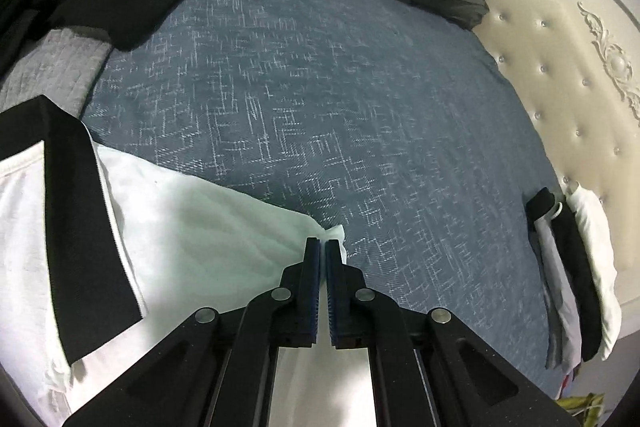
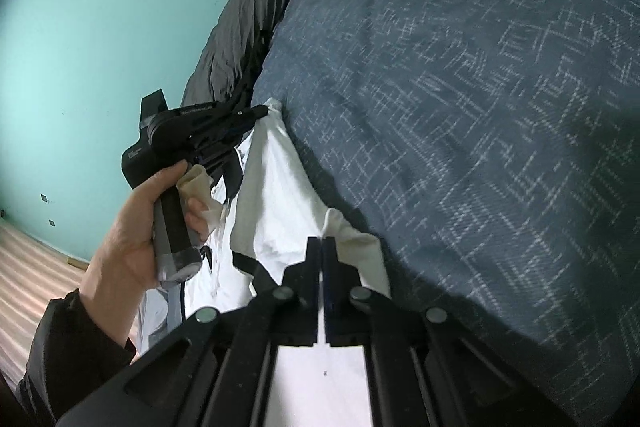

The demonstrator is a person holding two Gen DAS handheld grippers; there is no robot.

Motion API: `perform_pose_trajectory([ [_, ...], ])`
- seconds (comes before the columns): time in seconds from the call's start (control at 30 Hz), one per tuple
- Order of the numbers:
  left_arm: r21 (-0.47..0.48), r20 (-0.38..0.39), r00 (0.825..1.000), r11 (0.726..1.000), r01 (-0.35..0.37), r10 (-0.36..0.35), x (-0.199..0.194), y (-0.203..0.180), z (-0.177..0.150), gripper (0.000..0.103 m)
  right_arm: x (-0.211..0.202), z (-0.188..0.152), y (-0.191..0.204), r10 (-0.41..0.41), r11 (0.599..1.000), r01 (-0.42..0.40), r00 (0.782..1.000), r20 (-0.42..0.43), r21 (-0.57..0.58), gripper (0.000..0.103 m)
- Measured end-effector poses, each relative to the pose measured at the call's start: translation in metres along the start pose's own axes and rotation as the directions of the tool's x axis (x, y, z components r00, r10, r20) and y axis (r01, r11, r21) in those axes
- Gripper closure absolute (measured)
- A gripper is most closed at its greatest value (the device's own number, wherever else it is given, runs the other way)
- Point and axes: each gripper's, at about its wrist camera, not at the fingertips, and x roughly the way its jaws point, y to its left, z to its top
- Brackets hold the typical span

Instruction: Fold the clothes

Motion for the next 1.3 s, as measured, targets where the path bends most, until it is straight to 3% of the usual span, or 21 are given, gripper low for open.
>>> perform_pose_trajectory([
  [0.23, 0.021, -0.001, 1.000, 1.000, -0.013, 0.013, -0.007, -0.002, -0.001, 0.100, 0.001, -0.005, 0.003, 0.016, 1.000, -0.015, 1.000, -0.014, 0.014, 0.102],
  [0.33, 0.031, 0.014, 1.000, 0.999, -0.022, 0.021, -0.016, -0.002, -0.001, 0.095, 0.000, -0.004, 0.005, 0.031, 0.999, -0.031, 0.999, -0.011, 0.028, 0.101],
  [0.43, 0.040, 0.019, 0.999, 0.999, -0.028, 0.028, -0.029, 0.001, -0.002, 0.081, -0.003, -0.003, 0.002, 0.040, 0.998, -0.039, 0.999, -0.006, 0.056, 0.099],
  [0.53, 0.060, 0.003, 0.999, 0.997, -0.049, 0.049, -0.042, 0.004, -0.011, 0.080, -0.006, -0.002, 0.000, 0.047, 0.996, -0.046, 0.999, -0.007, 0.078, 0.098],
  [0.77, 0.082, -0.029, 0.999, 0.996, -0.040, 0.042, -0.073, 0.016, -0.060, 0.079, -0.027, 0.009, -0.006, 0.046, 0.992, -0.051, 0.998, 0.047, 0.118, 0.096],
  [0.9, 0.043, -0.016, 1.000, 0.999, -0.008, 0.009, -0.090, 0.023, -0.091, 0.075, -0.035, 0.015, -0.014, 0.045, 0.987, -0.055, 0.997, 0.067, 0.149, 0.082],
  [1.07, -0.003, 0.001, 1.000, 1.000, -0.010, 0.010, -0.108, 0.028, -0.126, 0.059, -0.035, 0.013, -0.012, 0.055, 0.986, -0.063, 0.997, 0.057, 0.154, 0.082],
  [1.3, -0.053, -0.034, 0.999, 0.998, 0.033, -0.034, -0.096, 0.031, -0.160, 0.059, -0.036, 0.014, -0.009, 0.040, 0.987, -0.050, 0.997, 0.063, 0.155, 0.082],
])
